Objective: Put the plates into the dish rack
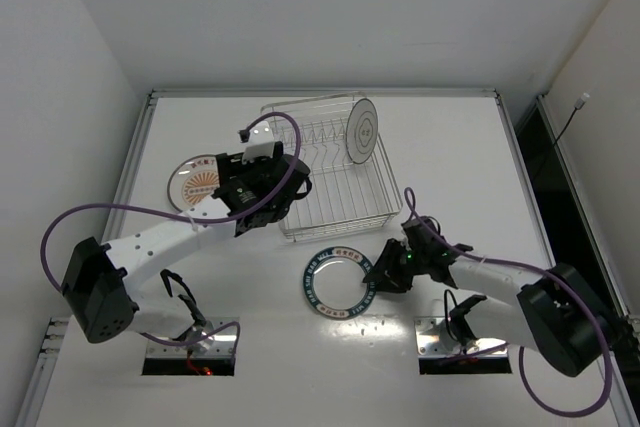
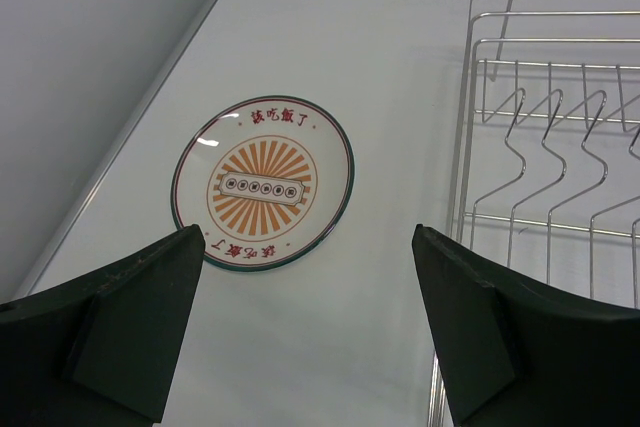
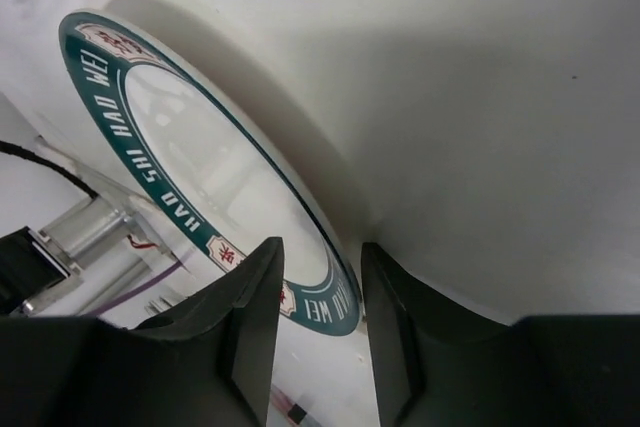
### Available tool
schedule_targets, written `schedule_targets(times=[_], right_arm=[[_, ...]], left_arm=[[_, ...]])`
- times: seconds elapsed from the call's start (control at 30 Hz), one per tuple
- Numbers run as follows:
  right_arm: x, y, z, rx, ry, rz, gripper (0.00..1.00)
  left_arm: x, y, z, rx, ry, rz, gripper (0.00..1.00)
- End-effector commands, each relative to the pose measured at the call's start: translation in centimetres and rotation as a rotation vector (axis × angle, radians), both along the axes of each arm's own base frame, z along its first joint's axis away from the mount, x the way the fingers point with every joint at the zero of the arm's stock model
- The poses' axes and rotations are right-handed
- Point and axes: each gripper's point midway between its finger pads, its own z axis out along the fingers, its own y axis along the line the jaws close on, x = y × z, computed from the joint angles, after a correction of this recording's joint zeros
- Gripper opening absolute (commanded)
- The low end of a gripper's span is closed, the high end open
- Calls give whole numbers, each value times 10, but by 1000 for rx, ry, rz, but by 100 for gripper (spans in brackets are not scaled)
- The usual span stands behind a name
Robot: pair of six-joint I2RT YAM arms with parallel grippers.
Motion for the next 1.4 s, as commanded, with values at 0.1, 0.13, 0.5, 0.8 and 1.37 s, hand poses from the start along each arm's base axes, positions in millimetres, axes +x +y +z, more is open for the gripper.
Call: schedule_targets(times=[0.1,0.13,0.5,0.8,1.37], right_arm=[[9,11,4,16,-36,9,19],[11,12,7,17,-37,9,8],[8,17,83,18,-229,86,0],[76,-36,250,-364,-699,4,0],[283,-21,341,-1064,-1089,-178,0]], left_arm=[[5,-6,6,-22,-24,1,83],[5,-6,6,-22,-24,1,83],[4,-4,6,-11,-23,8,83],[2,2,12,1,-34,26,83],[-2,8,16,2,-50,44,83]])
